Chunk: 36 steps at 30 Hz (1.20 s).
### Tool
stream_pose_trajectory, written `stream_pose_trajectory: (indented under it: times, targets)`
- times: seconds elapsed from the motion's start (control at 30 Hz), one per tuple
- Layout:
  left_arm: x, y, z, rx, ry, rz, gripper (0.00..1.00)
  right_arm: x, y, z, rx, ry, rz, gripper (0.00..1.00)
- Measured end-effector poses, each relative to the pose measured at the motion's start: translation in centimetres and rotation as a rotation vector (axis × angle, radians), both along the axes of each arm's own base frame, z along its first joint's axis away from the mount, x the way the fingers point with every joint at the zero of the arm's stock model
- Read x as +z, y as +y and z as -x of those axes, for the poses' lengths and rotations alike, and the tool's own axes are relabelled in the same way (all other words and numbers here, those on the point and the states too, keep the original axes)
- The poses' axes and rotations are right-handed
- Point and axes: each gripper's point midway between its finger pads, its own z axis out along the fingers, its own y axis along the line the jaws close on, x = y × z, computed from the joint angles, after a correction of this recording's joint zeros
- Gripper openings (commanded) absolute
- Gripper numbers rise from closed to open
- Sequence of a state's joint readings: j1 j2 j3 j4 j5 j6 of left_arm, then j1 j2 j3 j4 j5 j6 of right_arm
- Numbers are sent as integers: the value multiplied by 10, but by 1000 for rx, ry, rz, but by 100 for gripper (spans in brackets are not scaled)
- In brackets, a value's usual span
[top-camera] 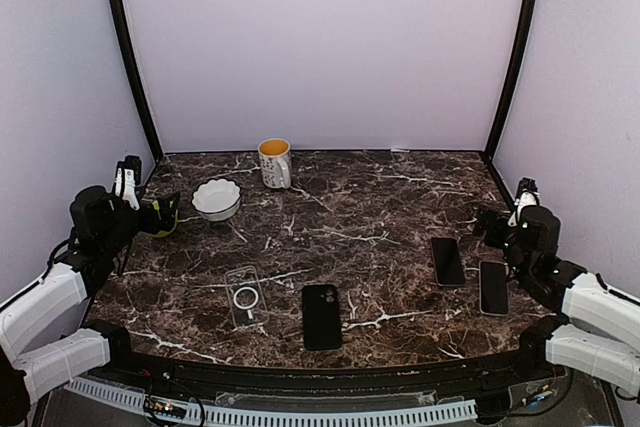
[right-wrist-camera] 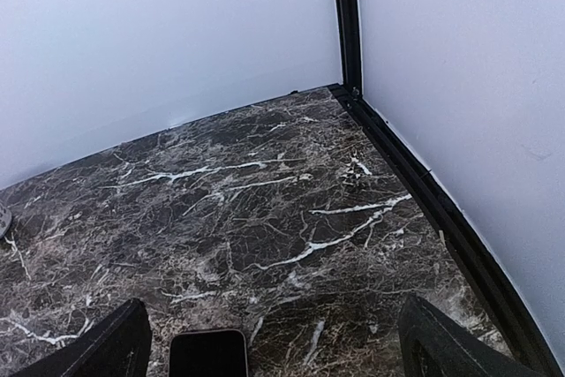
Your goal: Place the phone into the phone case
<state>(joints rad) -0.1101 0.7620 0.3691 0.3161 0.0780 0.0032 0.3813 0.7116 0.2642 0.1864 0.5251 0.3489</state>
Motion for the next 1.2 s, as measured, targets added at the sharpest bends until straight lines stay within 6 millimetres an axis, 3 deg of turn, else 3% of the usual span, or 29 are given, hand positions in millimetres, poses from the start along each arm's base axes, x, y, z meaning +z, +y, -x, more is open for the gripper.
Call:
stream_pose_trajectory:
  times: [0.3, 0.5, 0.63, 0.7, 0.83, 0.9, 0.97, 1.03, 1.2]
  targets:
    - [-1, 6, 0, 40, 11, 8, 99, 2, -15, 5, -93, -26, -27, 99]
    - [13, 6, -3, 47, 17, 51, 99, 16, -6, 7, -30, -57, -57, 97]
    - [28, -1, -8, 14, 12, 66, 98, 45, 21, -3, 100, -59, -112, 85]
    - [38, -8, -13, -26, 17, 76, 98, 70, 40, -13, 177, -41, -163, 83]
    - [51, -25, -26, -108, 59, 109, 94, 127, 75, -39, 286, 23, -234, 87]
    - [50, -32, -31, -139, 93, 124, 93, 135, 87, -51, 295, 105, -235, 90]
    - [41, -37, -32, -161, 131, 131, 92, 124, 98, -60, 294, 204, -224, 91]
    - [27, -42, -32, -178, 184, 134, 92, 91, 118, -60, 303, 353, -190, 91]
    - [10, -49, -28, -203, 235, 133, 92, 3, 182, -24, 365, 678, -74, 79]
